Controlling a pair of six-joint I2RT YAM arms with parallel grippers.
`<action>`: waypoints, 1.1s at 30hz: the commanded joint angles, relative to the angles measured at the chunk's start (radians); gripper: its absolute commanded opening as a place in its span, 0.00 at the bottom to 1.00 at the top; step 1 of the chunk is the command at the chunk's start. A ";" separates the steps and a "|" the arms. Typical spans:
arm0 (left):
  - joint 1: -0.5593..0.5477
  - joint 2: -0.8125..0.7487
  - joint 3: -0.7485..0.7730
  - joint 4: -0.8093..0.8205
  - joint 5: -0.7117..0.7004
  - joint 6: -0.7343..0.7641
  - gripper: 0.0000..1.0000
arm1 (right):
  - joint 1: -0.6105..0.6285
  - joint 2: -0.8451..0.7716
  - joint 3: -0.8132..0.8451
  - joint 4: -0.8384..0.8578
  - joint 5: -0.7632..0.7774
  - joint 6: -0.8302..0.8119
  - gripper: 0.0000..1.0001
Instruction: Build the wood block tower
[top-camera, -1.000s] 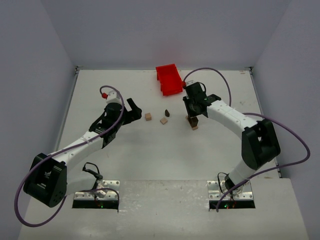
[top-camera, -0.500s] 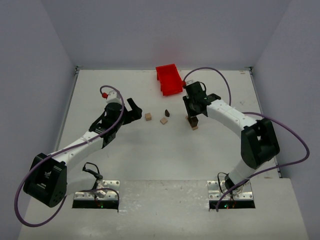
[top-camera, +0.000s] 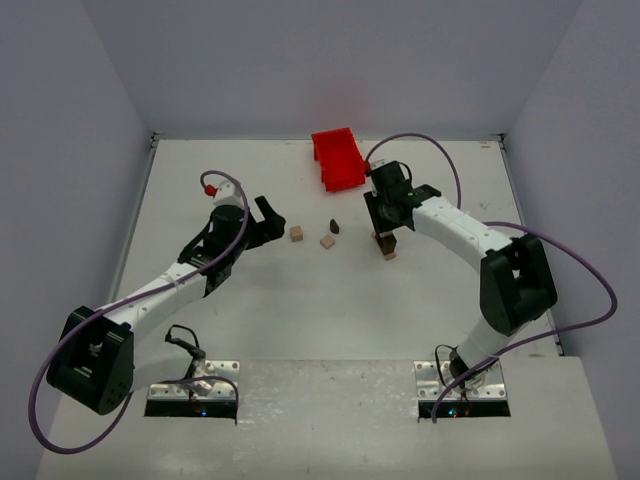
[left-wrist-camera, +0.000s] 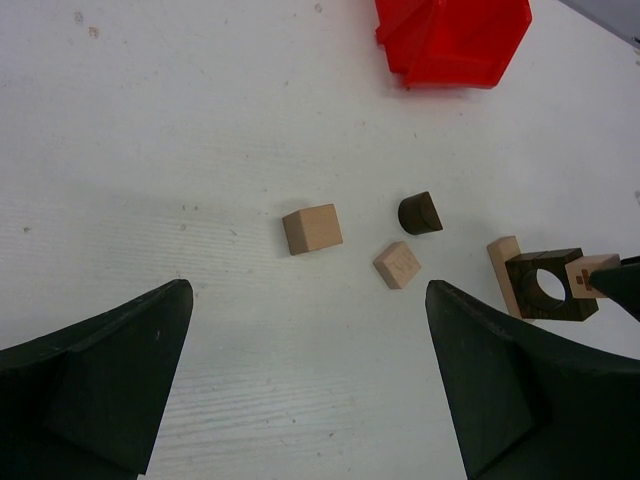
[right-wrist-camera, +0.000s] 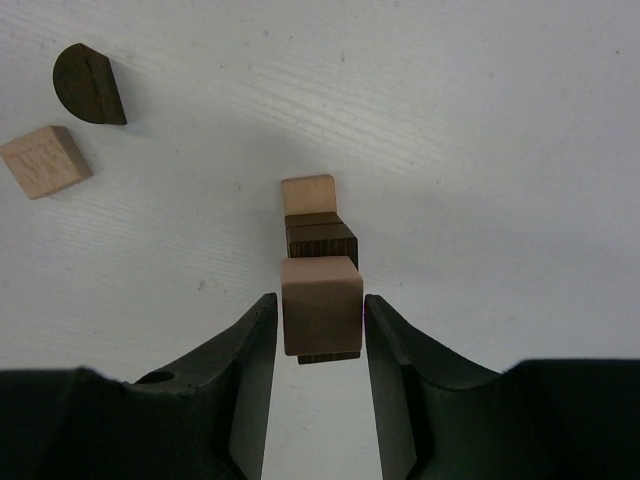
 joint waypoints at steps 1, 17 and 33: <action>0.002 -0.005 0.013 0.059 0.015 0.015 1.00 | -0.004 -0.002 0.047 0.002 0.003 -0.005 0.44; 0.002 -0.005 0.013 0.063 0.014 0.017 1.00 | -0.006 -0.006 0.042 -0.012 0.004 -0.003 0.43; 0.002 -0.005 0.011 0.065 0.016 0.017 1.00 | -0.004 -0.044 0.002 -0.015 0.005 0.002 0.35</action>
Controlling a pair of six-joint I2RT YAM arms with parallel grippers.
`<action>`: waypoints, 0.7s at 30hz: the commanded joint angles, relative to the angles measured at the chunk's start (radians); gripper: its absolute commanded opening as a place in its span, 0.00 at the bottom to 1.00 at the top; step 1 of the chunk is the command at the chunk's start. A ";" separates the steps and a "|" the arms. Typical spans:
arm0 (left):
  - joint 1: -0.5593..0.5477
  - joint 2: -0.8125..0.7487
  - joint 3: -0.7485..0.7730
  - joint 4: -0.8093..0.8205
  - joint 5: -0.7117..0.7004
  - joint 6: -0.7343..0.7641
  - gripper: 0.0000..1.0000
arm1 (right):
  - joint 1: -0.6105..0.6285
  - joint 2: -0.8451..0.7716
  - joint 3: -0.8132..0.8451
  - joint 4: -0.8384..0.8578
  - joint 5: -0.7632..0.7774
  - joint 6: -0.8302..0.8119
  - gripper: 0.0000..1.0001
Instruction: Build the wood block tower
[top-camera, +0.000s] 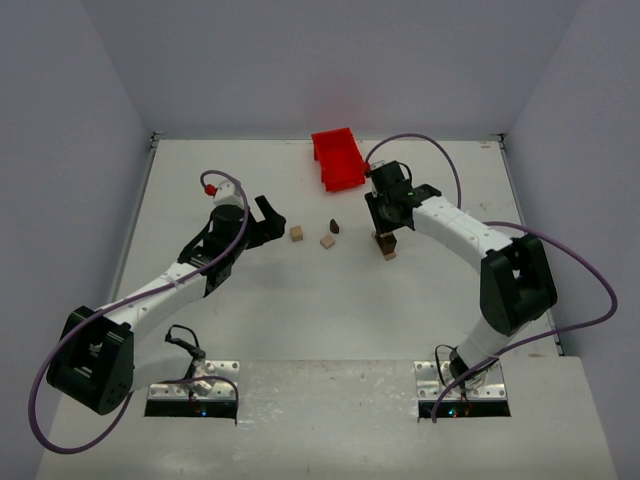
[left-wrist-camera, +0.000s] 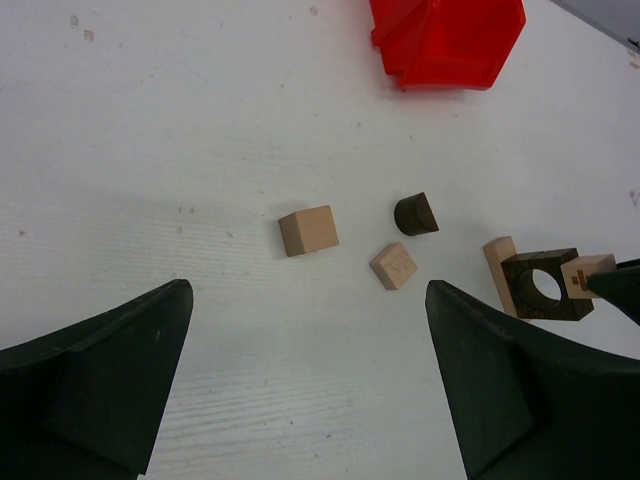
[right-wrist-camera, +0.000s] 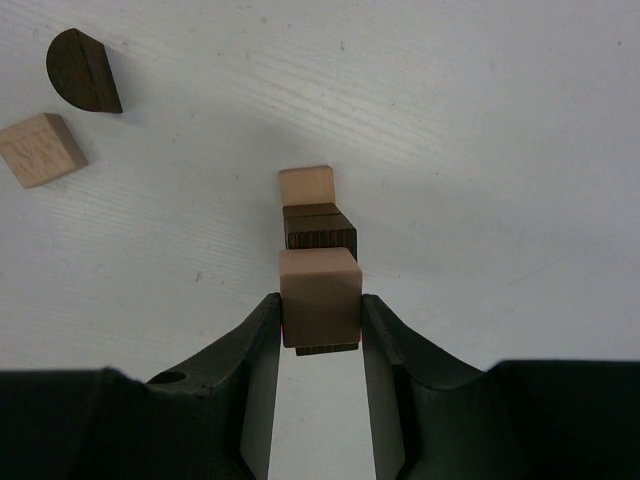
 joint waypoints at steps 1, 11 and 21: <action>0.002 -0.005 0.012 0.057 0.009 0.015 1.00 | -0.005 -0.049 -0.005 0.008 0.005 0.008 0.35; 0.002 -0.005 0.010 0.059 0.011 0.017 1.00 | -0.004 -0.074 -0.032 0.008 0.022 0.007 0.32; 0.002 -0.005 0.011 0.059 0.014 0.017 1.00 | -0.004 -0.069 -0.031 0.008 0.022 0.002 0.36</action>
